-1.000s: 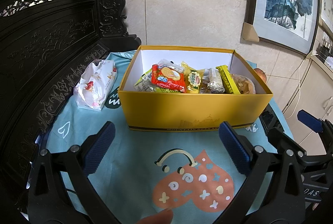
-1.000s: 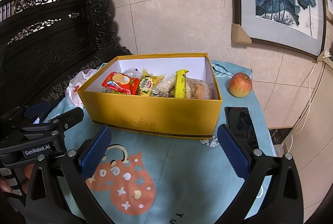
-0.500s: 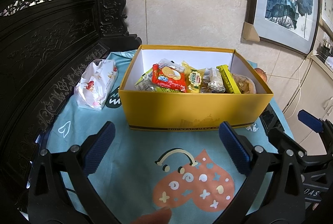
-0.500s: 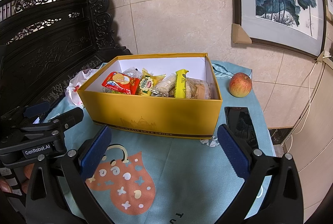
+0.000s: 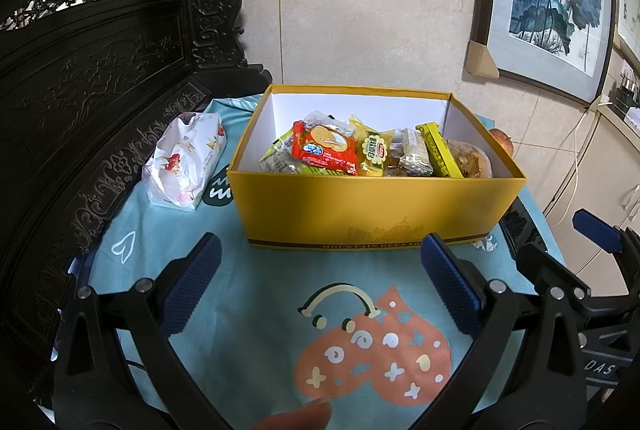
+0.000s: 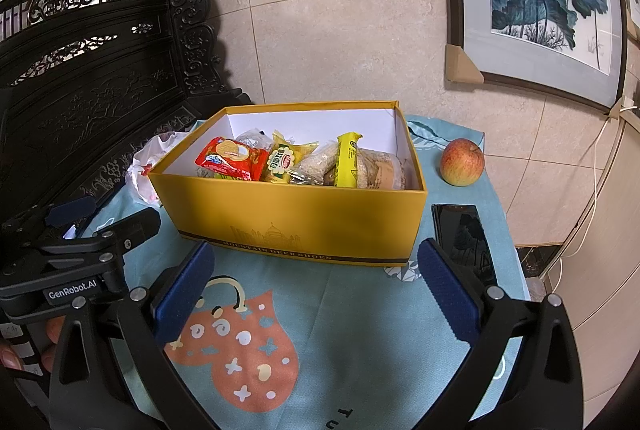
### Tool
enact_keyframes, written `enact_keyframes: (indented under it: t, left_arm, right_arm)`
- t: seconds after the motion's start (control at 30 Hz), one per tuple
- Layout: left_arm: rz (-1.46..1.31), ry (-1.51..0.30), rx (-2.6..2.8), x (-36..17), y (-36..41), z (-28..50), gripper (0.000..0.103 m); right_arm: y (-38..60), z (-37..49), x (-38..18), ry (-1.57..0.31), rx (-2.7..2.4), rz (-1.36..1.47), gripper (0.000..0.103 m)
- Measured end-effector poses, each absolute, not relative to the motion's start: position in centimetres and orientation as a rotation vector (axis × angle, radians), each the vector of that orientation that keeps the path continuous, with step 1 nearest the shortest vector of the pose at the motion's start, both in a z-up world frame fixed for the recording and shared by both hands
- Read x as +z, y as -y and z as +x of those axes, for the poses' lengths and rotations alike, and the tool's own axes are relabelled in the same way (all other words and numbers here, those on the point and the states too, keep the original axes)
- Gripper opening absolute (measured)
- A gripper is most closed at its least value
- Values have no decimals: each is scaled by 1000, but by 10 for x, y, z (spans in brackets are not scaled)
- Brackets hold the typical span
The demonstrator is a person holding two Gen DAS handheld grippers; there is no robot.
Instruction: Organize snacks
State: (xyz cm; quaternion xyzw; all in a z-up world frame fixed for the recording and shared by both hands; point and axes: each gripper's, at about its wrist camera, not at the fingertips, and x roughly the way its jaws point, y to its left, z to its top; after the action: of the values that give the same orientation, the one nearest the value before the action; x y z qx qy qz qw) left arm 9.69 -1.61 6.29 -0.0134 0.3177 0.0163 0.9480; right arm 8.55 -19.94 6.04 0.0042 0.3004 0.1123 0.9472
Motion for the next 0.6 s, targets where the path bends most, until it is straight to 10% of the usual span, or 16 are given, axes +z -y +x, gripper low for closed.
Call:
enact_keyframes:
  t: [0.6]
  left_arm:
    - [-42,-585,69,60,10,90,101]
  right_arm:
    - [201,85,55,-620,224,13,102]
